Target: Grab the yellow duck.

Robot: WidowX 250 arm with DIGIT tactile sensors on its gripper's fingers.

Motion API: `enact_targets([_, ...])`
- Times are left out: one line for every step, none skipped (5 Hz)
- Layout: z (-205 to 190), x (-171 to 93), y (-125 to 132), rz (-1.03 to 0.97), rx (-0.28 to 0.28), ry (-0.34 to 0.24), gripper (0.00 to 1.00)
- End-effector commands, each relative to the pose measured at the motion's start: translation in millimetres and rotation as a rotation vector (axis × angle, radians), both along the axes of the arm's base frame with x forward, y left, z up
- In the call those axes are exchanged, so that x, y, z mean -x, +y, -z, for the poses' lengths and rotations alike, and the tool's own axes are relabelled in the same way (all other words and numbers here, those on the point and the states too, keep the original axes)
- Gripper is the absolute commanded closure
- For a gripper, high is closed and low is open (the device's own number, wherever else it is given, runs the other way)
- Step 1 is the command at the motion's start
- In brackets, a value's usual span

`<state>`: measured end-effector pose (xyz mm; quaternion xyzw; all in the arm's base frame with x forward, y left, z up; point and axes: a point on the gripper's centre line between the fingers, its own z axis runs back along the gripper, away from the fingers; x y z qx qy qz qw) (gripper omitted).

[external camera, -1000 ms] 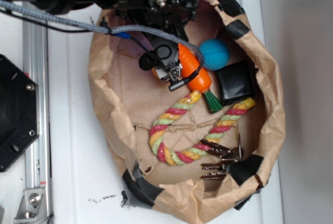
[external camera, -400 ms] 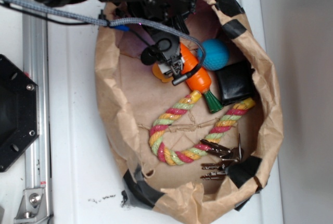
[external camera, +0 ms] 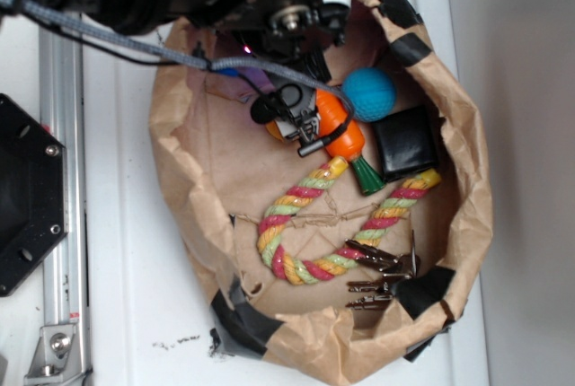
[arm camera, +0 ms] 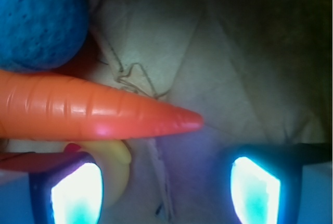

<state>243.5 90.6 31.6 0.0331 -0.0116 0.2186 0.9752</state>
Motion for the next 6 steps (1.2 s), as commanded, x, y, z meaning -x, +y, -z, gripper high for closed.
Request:
enact_targets([9,6,-25,0.087,0.012,0.024,0.00])
enact_targets([9,5,-35,0.120,0.026,0.027,0.00])
enact_targets([10,8,-45,0.144,0.039,0.036,0.00])
enact_targets([11,10,-52,0.170,0.032,0.035,0.00])
enact_targets([13,9,-53,0.176,0.030,0.038,0.00])
enact_targets([14,7,-54,0.176,0.030,0.042,0.00])
